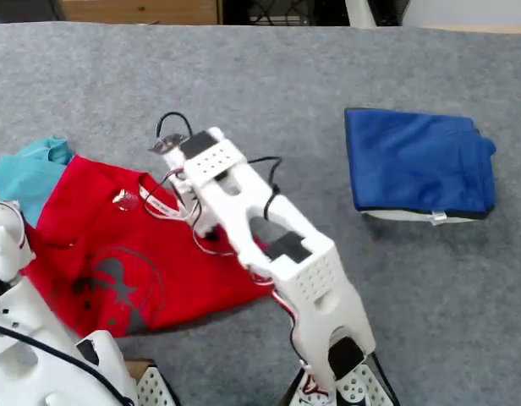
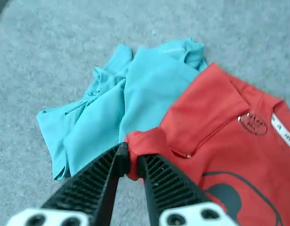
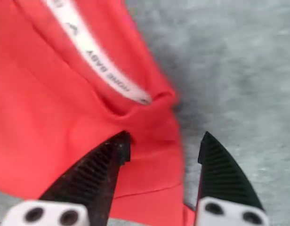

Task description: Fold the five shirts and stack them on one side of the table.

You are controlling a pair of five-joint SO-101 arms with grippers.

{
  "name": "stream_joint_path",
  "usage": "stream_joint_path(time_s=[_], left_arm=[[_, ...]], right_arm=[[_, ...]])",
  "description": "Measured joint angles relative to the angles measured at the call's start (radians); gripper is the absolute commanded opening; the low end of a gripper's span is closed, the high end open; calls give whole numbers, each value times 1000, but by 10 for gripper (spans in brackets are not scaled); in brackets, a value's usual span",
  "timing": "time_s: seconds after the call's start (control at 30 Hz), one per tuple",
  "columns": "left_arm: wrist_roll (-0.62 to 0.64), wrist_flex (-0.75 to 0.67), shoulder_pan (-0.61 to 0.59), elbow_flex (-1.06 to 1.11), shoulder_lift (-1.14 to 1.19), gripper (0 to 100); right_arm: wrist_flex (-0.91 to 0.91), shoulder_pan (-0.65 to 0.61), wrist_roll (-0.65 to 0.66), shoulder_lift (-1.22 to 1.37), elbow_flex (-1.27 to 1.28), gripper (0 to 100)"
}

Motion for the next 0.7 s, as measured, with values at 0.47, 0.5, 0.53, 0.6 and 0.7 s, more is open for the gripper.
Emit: stream_joint_path(time_s=[0.47, 0.5, 0.53, 0.6, 0.7], left_arm=[[-20, 0, 0, 11, 0, 29], [-20, 0, 2, 11, 0, 29], [-20, -2, 17, 11, 0, 29], [-20, -5, 64, 31, 0, 29], [-12, -38, 155, 87, 2, 29]], right_arm=[[95, 121, 34, -14, 80, 14], [126, 157, 54, -31, 80, 14], [143, 198, 69, -57, 89, 14], [155, 288, 103, -138, 140, 14], [160, 430, 201, -295, 276, 14]])
